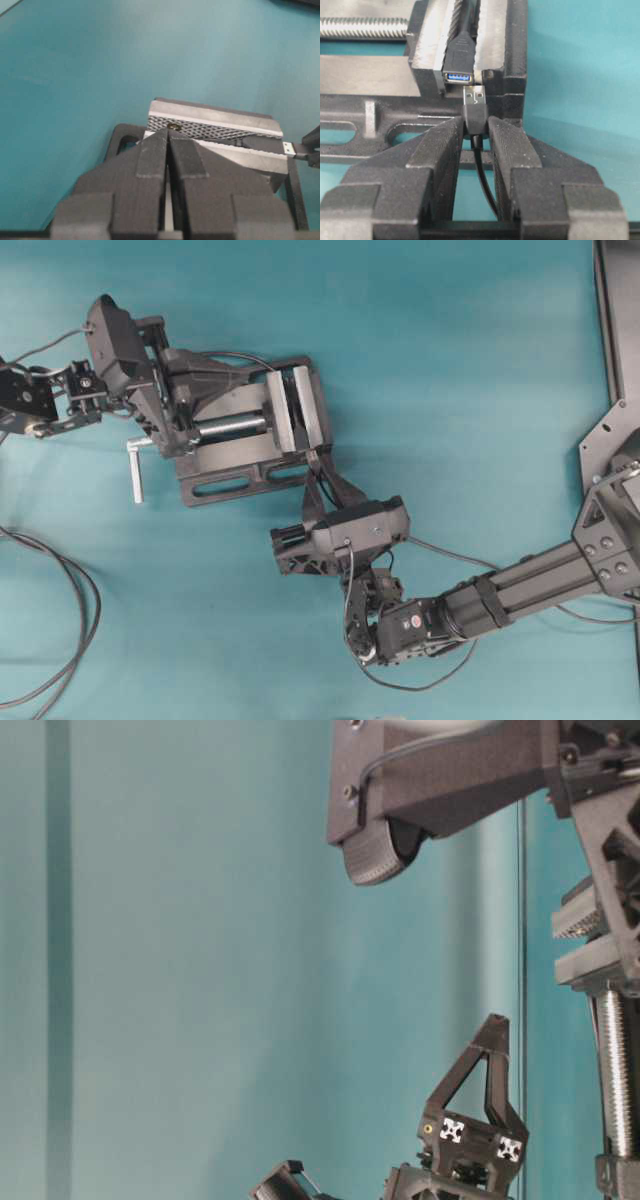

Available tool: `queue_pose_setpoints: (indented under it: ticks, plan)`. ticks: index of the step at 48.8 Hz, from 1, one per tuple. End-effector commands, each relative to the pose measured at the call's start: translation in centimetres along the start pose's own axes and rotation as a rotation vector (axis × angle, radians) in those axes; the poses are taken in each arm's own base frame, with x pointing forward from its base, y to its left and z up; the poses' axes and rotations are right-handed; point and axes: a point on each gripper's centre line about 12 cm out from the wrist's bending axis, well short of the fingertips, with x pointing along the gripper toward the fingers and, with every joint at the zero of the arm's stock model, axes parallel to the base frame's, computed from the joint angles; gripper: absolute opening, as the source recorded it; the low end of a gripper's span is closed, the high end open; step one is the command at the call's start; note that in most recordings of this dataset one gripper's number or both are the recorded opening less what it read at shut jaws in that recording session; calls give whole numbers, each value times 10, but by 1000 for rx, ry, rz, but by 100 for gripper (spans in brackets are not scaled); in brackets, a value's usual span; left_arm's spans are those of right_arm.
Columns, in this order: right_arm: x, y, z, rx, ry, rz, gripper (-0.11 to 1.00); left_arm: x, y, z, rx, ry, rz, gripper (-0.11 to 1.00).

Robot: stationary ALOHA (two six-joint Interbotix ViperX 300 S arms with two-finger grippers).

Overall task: Insert the USB cable into the fixed female connector.
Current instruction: 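Push the USB plug with the right gripper into the vise-held port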

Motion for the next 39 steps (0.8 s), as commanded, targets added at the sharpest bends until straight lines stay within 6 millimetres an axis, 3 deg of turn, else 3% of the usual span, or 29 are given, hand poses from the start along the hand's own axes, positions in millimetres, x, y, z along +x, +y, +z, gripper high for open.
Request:
queue_pose_setpoints:
  ticks: [1,39]
  plan:
    - [-2,6,13,35,-1,12,22,-1,1,11,17,-37,0,2]
    - [2,12,23,36,-54,35,22,-1,6,10,15,-34,16,2]
